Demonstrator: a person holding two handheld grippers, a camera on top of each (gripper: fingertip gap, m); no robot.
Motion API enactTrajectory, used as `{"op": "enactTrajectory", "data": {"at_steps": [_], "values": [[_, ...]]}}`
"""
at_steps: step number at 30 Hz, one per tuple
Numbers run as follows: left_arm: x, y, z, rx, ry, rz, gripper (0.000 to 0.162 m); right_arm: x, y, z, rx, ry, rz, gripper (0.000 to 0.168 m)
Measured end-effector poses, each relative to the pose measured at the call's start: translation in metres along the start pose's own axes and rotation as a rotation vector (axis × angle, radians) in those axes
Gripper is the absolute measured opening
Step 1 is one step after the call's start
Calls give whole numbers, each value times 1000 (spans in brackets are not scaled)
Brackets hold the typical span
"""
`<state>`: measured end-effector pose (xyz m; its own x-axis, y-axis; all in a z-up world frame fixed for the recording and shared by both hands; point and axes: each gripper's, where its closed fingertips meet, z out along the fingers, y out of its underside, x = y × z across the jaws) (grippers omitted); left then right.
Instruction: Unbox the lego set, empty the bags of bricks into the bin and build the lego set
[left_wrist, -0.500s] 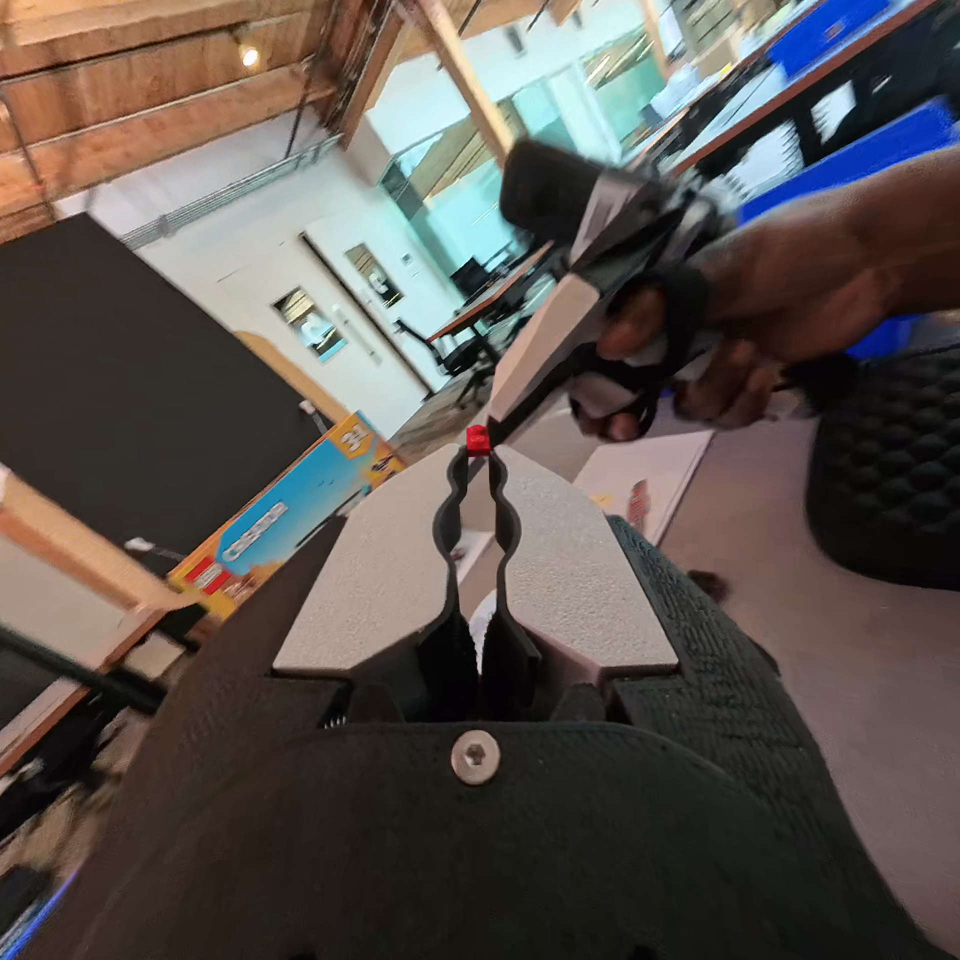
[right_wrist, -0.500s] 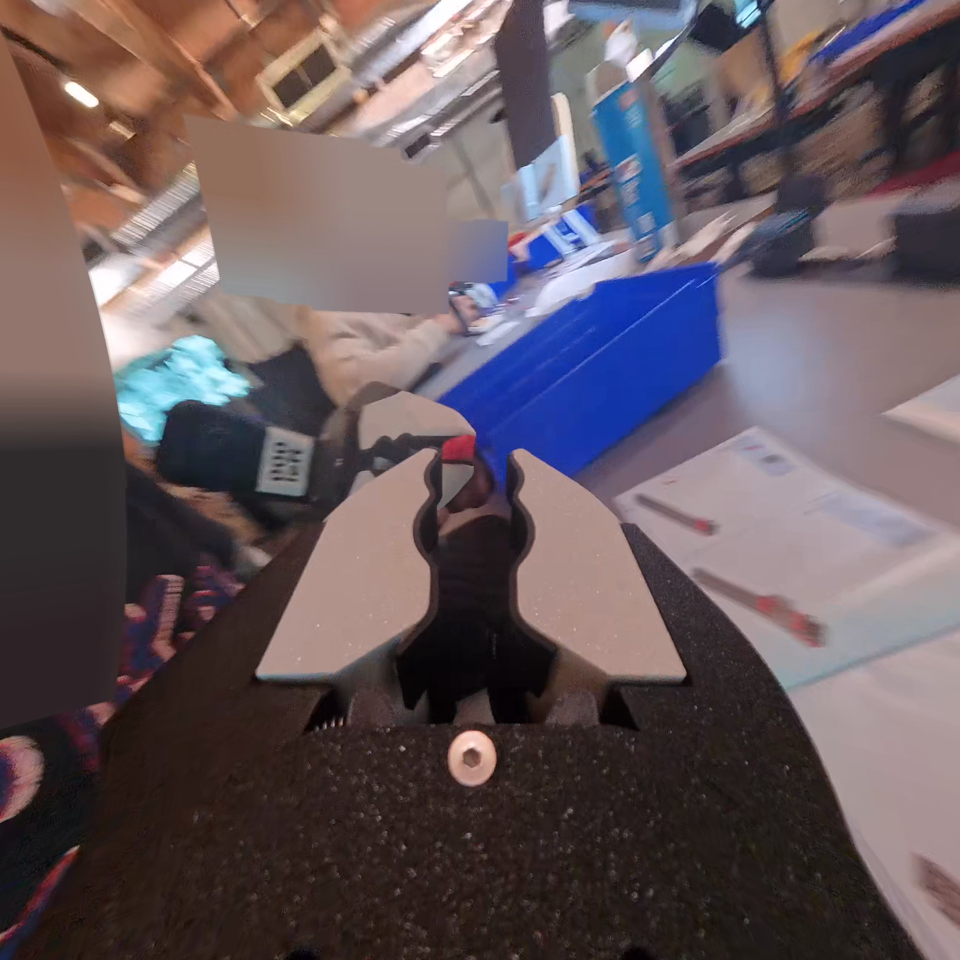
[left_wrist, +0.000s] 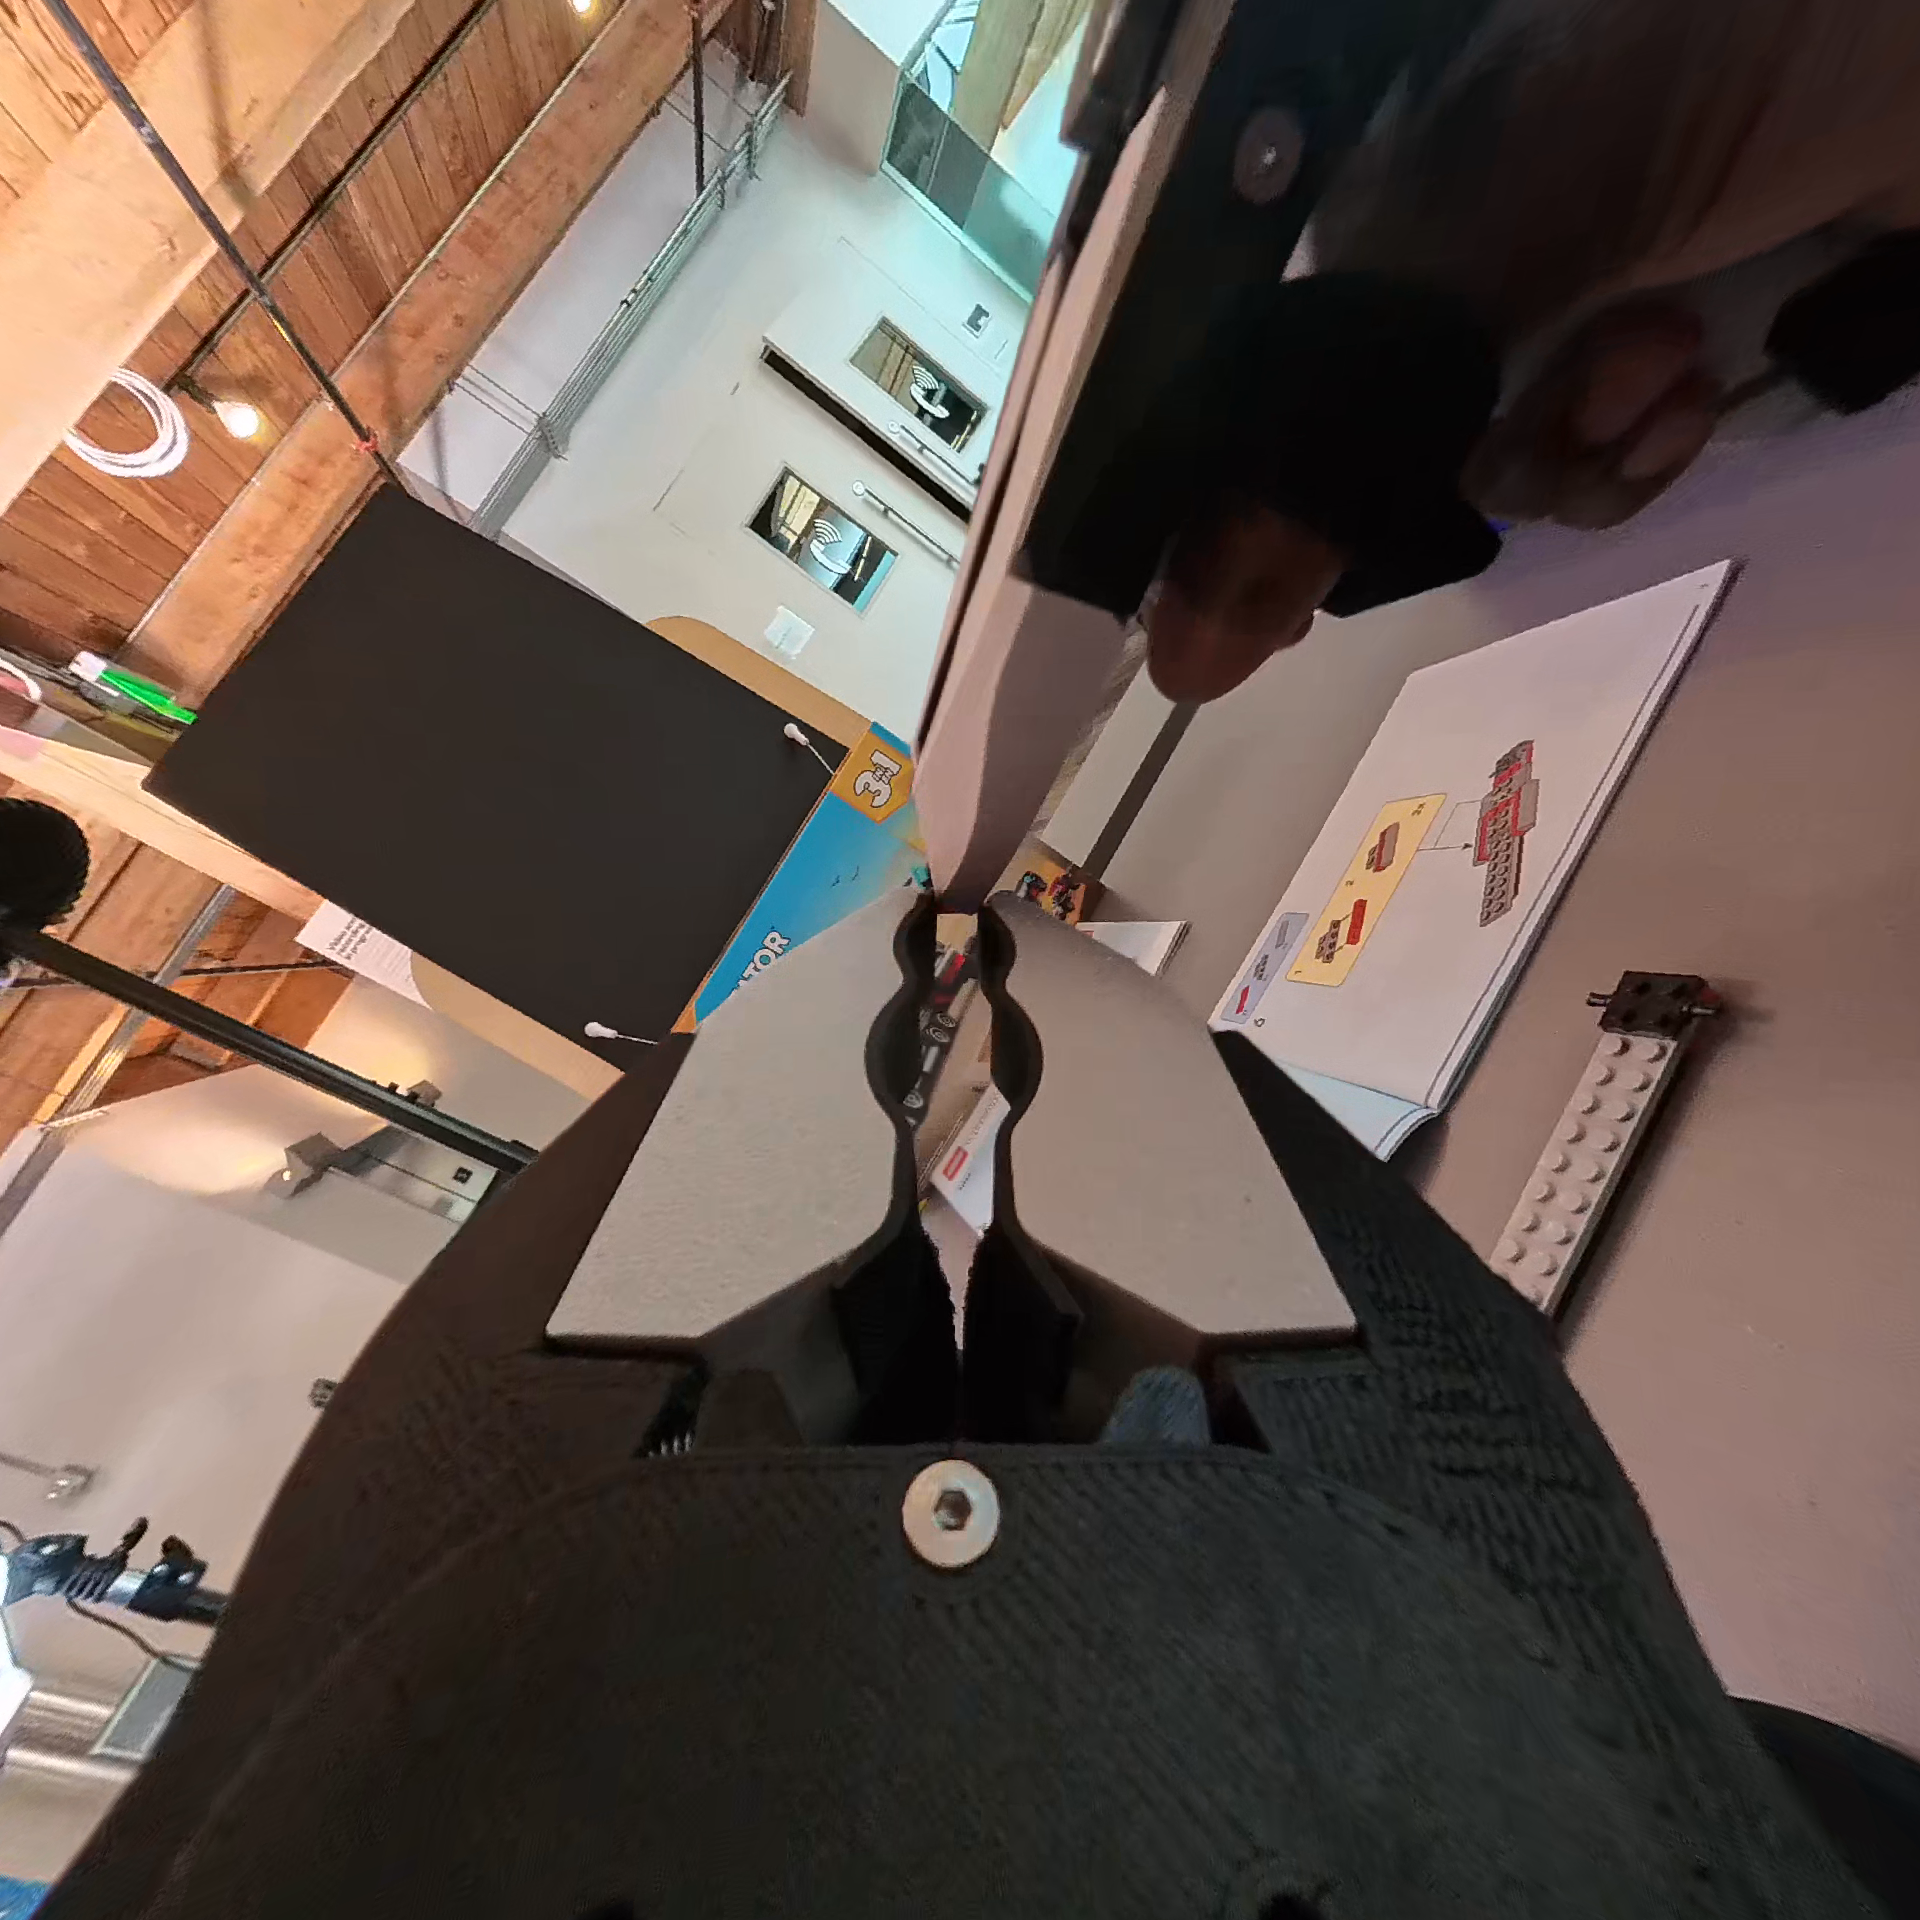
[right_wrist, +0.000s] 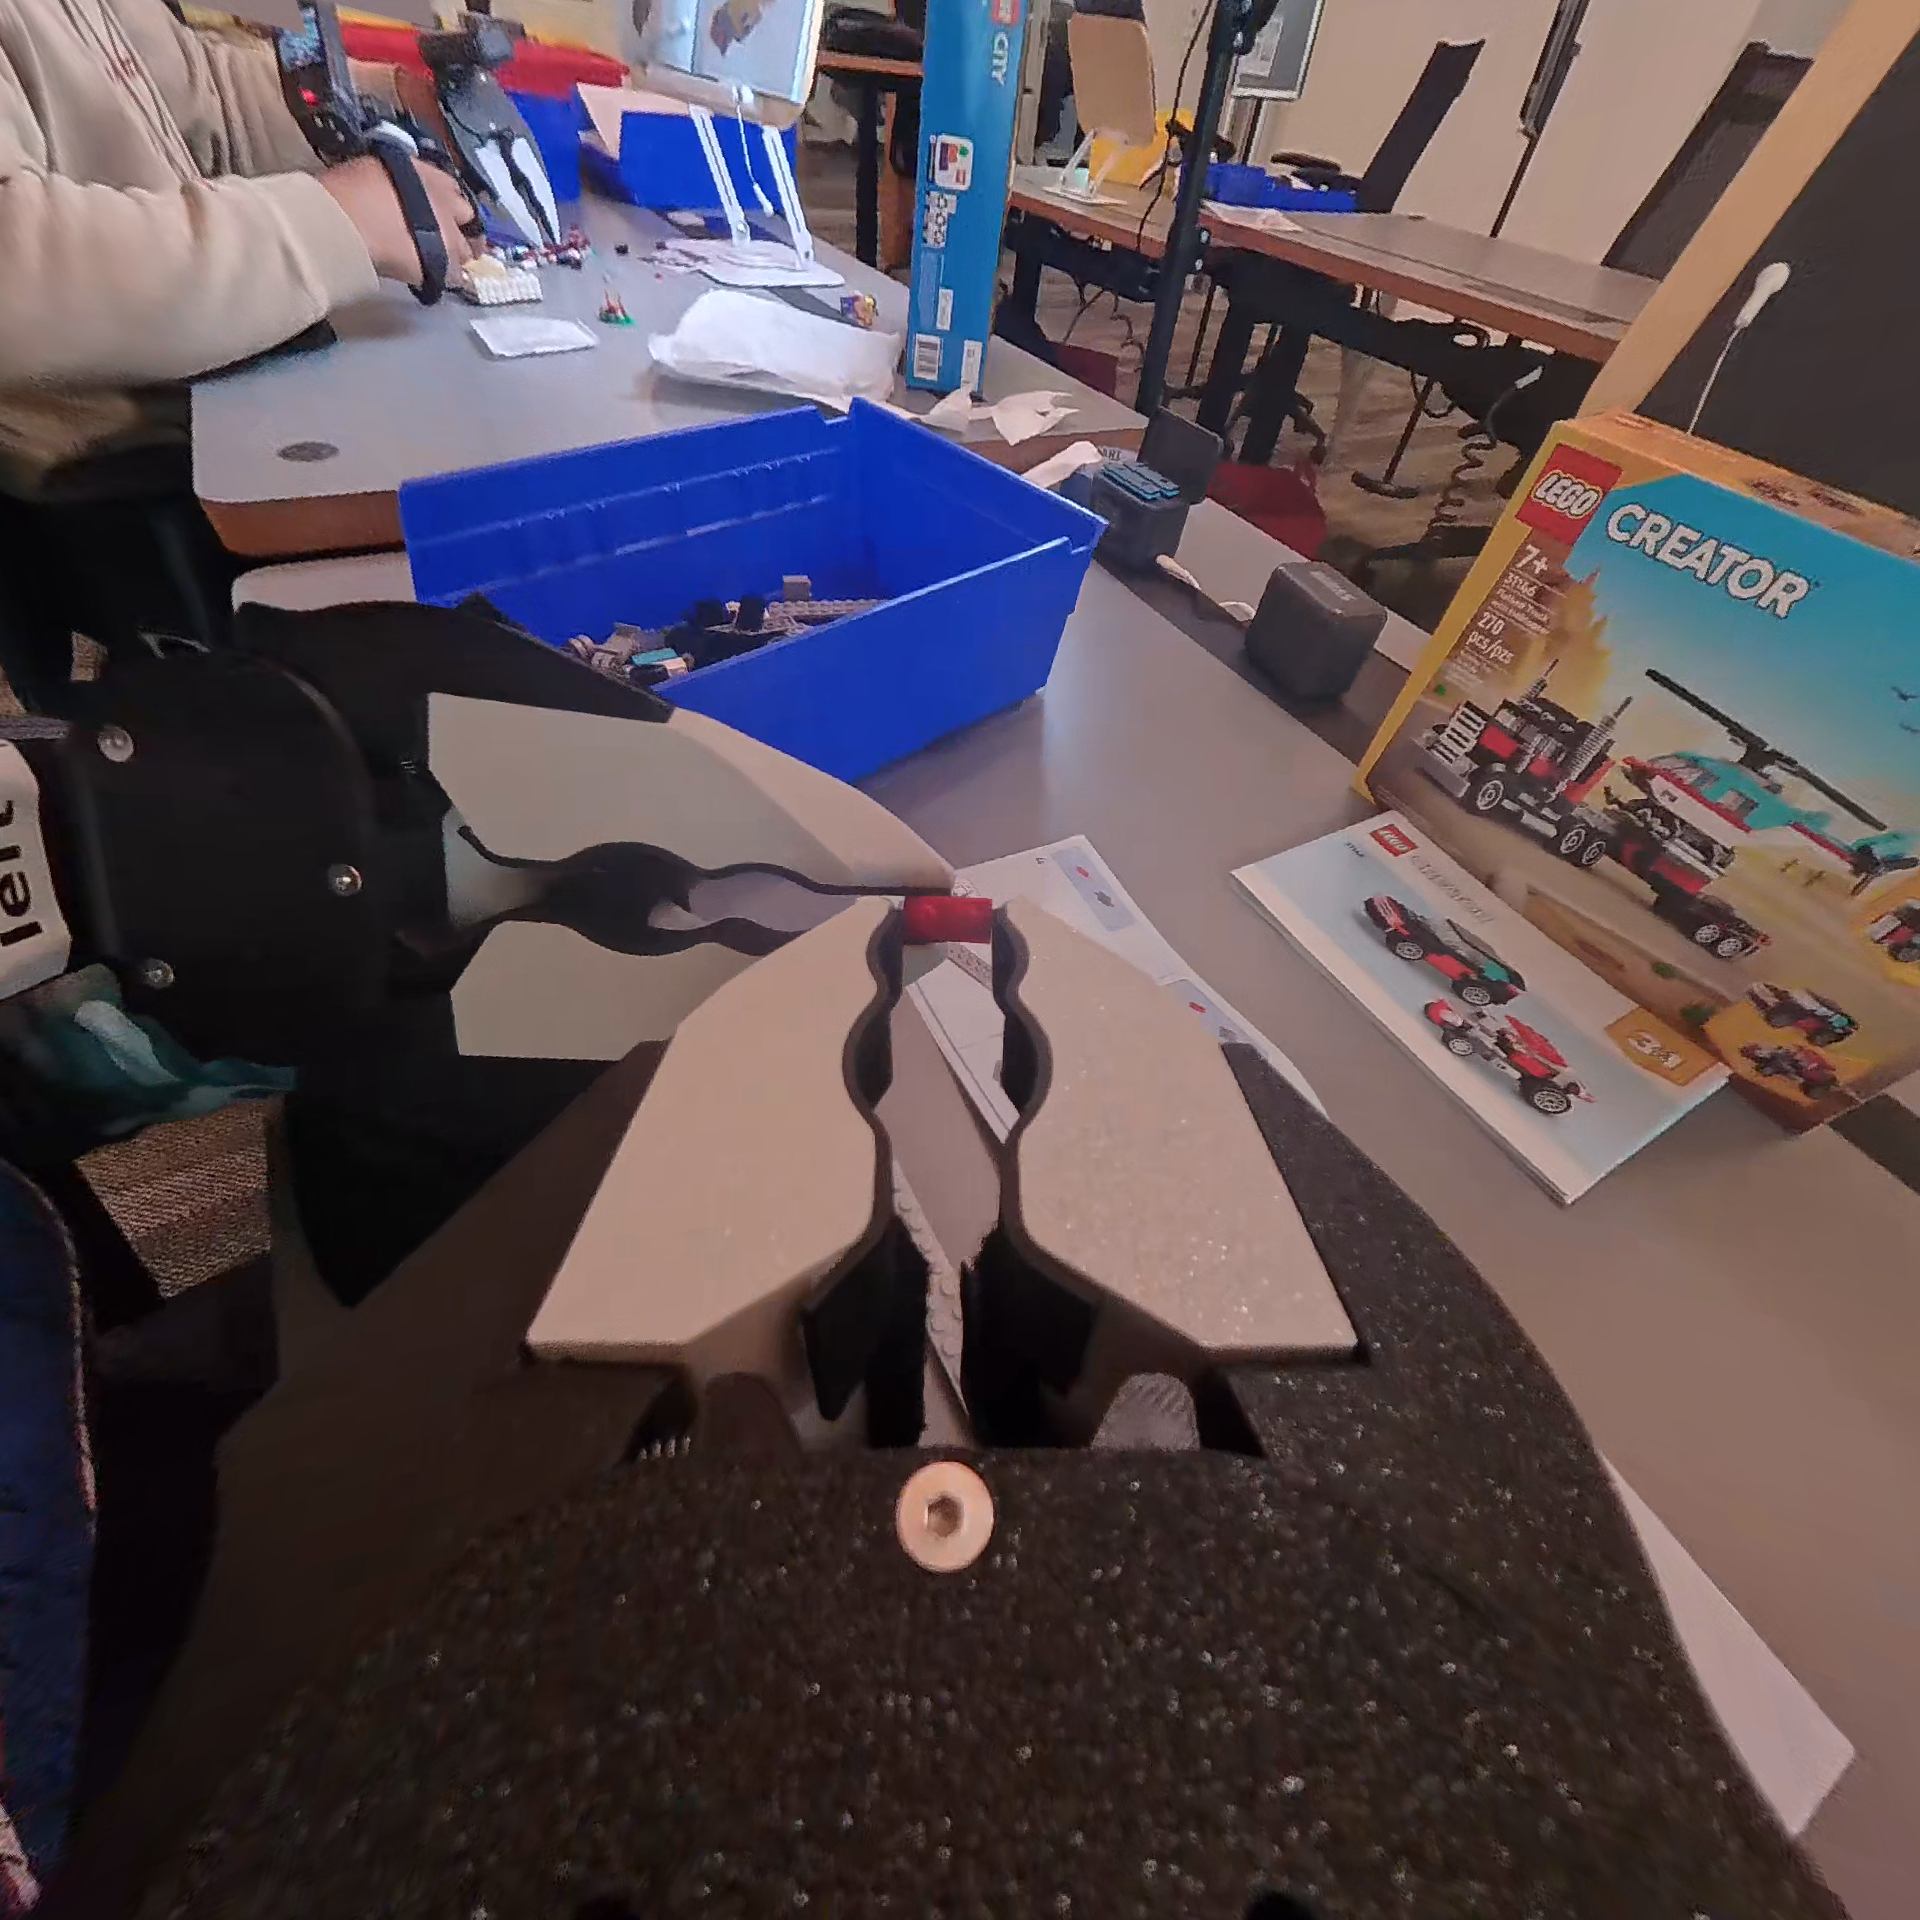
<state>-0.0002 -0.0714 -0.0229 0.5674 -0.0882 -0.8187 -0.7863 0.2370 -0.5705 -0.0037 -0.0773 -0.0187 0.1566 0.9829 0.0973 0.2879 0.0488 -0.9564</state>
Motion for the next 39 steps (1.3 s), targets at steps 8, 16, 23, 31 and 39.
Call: {"op": "enactTrajectory", "data": {"at_steps": [8, 16, 23, 31, 39], "values": [[4, -1, -1, 6, 0, 13, 7, -1, 4, -1, -9, -18, 9, 16], [40, 25, -12, -93, 488, -439, 28, 27, 38, -46, -150, -26, -53, 16], [100, 65, -15, -272, 853, -447, 33, 26, 102, -67, -355, -148, -54, 16], [143, 85, -8, -353, 1073, -401, 35, 25, 136, -58, -453, -280, -59, 16], [147, 74, -11, -269, 1153, -493, 16, 18, 144, -53, -469, -384, -71, 16]]}}
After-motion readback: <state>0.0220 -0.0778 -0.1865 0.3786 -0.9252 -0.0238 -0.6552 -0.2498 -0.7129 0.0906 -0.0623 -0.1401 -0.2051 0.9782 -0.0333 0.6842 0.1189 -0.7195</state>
